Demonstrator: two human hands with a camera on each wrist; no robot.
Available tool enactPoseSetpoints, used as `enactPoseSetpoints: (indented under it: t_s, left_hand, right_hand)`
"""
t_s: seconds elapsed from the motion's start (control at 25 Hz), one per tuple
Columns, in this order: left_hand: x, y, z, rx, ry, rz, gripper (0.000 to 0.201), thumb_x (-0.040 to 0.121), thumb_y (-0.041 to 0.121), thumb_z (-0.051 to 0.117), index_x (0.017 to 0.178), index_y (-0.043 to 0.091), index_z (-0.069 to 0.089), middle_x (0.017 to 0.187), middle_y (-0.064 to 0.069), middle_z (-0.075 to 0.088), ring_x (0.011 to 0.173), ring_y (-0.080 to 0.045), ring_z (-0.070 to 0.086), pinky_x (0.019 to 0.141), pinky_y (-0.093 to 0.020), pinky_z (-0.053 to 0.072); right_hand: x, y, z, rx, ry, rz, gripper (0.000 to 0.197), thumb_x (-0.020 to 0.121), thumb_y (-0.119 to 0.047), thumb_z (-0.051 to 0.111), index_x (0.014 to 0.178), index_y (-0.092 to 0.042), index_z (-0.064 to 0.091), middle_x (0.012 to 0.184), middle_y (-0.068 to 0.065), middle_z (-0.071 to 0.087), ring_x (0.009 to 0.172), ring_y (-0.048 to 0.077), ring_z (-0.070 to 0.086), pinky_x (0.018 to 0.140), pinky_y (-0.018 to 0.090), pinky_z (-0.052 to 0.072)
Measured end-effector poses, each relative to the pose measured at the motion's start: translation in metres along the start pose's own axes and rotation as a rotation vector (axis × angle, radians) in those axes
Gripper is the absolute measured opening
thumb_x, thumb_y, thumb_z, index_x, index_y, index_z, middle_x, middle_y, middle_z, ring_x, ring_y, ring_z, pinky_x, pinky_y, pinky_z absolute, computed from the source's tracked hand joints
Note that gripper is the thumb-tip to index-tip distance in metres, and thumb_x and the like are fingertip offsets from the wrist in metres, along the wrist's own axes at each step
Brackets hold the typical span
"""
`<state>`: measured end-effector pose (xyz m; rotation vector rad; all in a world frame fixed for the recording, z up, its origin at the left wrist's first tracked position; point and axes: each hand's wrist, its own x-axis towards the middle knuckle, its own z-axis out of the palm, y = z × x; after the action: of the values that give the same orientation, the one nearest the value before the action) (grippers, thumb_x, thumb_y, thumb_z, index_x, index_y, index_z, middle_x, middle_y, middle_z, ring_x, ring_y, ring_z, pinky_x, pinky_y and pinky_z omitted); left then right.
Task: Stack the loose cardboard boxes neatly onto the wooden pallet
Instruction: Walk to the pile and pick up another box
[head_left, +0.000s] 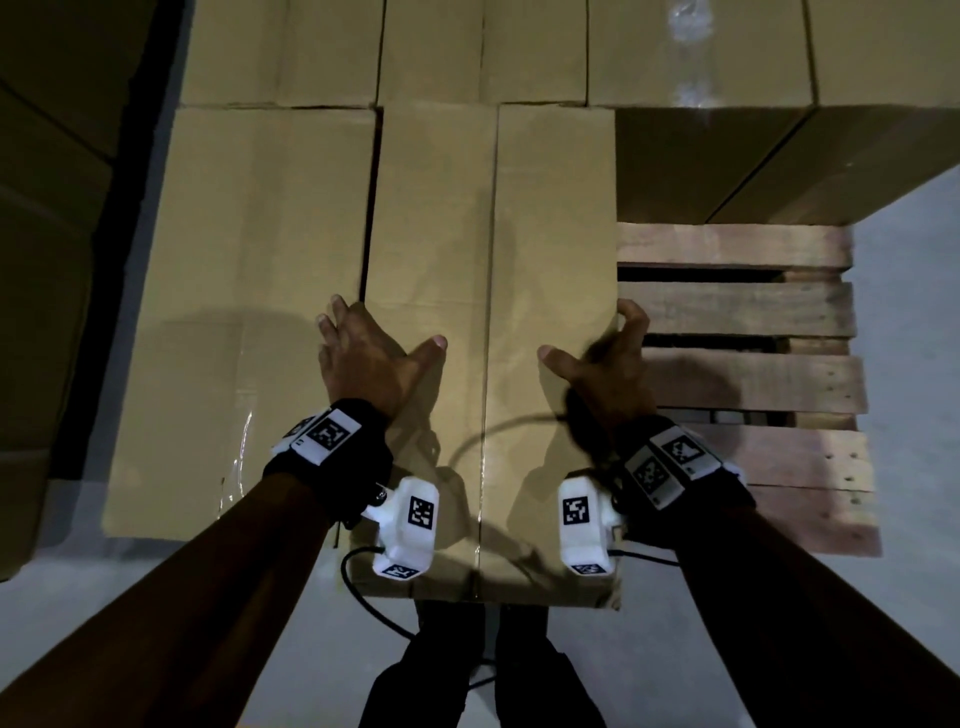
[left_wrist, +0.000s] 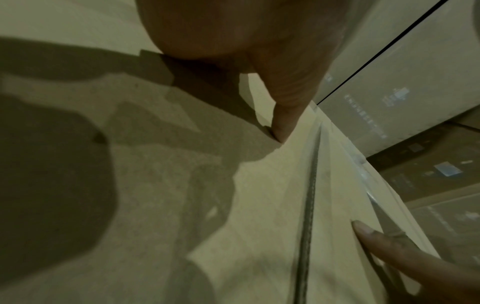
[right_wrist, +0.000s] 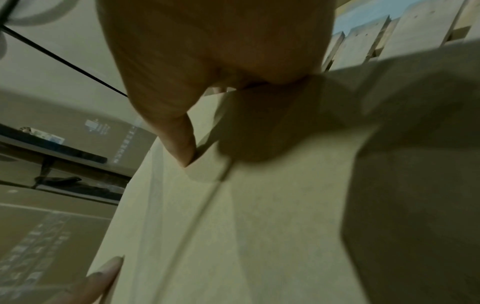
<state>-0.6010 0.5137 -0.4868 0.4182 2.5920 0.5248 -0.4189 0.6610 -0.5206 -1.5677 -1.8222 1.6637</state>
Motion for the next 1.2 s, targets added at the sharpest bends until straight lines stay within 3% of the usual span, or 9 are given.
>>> enactPoseSetpoints:
  t_s: [0.2,0.4,0.52,0.64,0.76,0.92,1.0,1.08,1.2]
  left_hand:
    - [0.017,-0.006,0.003,0.027,-0.008,-0.043,0.113,0.081,0.06,0.068,0.156,0.001,0.008,0.166,-0.011,-0.001,0.152,-0.032,-0.003,0.123,-0.046,0.007]
    - [0.024,-0.007,0.005,-0.063,-0.005,-0.077,0.117,0.082,0.055,0.071,0.156,0.005,-0.005,0.166,-0.011,-0.001,0.152,-0.029,-0.005,0.124,-0.041,0.002]
    - [0.029,-0.01,0.009,-0.056,-0.013,-0.059,0.112,0.084,0.054,0.07,0.157,0.008,-0.002,0.166,-0.011,-0.003,0.152,-0.029,-0.008,0.124,-0.041,0.0]
    - [0.032,-0.019,0.015,0.022,-0.025,0.01,0.099,0.086,0.051,0.068,0.157,0.015,0.009,0.166,-0.004,-0.006,0.151,-0.031,-0.013,0.123,-0.043,-0.004]
    - [0.034,-0.023,0.018,0.07,-0.039,0.03,0.095,0.087,0.051,0.065,0.157,0.018,0.011,0.166,-0.003,-0.008,0.151,-0.032,-0.014,0.123,-0.044,-0.004]
    - [0.031,-0.025,0.011,0.174,-0.083,0.068,0.091,0.091,0.051,0.06,0.158,0.017,0.009,0.166,-0.004,-0.008,0.152,-0.031,-0.011,0.123,-0.045,-0.002]
    - [0.022,-0.033,0.005,0.293,-0.106,0.104,0.088,0.093,0.052,0.056,0.158,0.015,0.009,0.167,-0.002,-0.006,0.152,-0.029,-0.009,0.123,-0.045,-0.001]
    - [0.007,-0.045,-0.002,0.396,-0.134,0.153,0.084,0.095,0.052,0.051,0.158,0.014,0.009,0.167,-0.001,-0.005,0.152,-0.028,-0.009,0.123,-0.045,-0.003]
    - [-0.018,-0.067,-0.012,0.476,-0.206,0.197,0.076,0.097,0.047,0.049,0.157,0.017,0.013,0.167,-0.001,-0.003,0.152,-0.03,-0.01,0.123,-0.046,-0.004]
  right_hand:
    - [0.013,-0.001,0.016,0.016,0.0,-0.022,0.078,0.081,-0.016,0.082,0.134,-0.023,0.025,0.103,-0.016,0.049,0.091,0.001,0.05,0.068,0.014,0.039]
    - [0.019,-0.005,0.023,0.012,-0.012,0.041,0.083,0.082,-0.025,0.08,0.138,-0.034,0.02,0.121,0.0,0.054,0.107,0.027,0.056,0.087,0.044,0.049]
    - [0.023,-0.006,0.026,-0.057,0.014,0.056,0.085,0.082,-0.029,0.08,0.142,-0.033,0.019,0.124,0.005,0.053,0.108,0.03,0.055,0.08,0.035,0.046]
    - [0.029,-0.003,0.034,-0.136,0.084,0.034,0.094,0.08,-0.032,0.083,0.152,-0.026,0.022,0.135,0.004,0.052,0.118,0.024,0.055,0.091,0.034,0.043]
    - [0.034,0.0,0.033,-0.121,0.077,0.046,0.093,0.081,-0.03,0.083,0.152,-0.025,0.024,0.128,-0.004,0.05,0.118,0.021,0.054,0.094,0.035,0.042]
    - [0.036,0.002,0.031,-0.087,-0.009,0.03,0.094,0.083,-0.03,0.079,0.151,-0.027,0.014,0.119,-0.01,0.046,0.121,0.028,0.049,0.106,0.053,0.044]
    - [0.027,0.002,0.032,-0.137,-0.009,0.014,0.099,0.082,-0.031,0.078,0.156,-0.025,0.012,0.13,-0.007,0.047,0.131,0.029,0.045,0.111,0.058,0.039]
    - [0.01,0.004,0.034,-0.353,0.004,-0.026,0.1,0.083,-0.036,0.078,0.159,-0.02,0.013,0.157,0.01,0.03,0.145,0.034,0.03,0.119,0.055,0.028]
    - [-0.034,0.01,0.039,-0.69,-0.037,-0.081,0.092,0.088,-0.047,0.07,0.159,-0.023,0.016,0.167,0.015,-0.003,0.153,0.036,0.003,0.124,0.05,0.014]
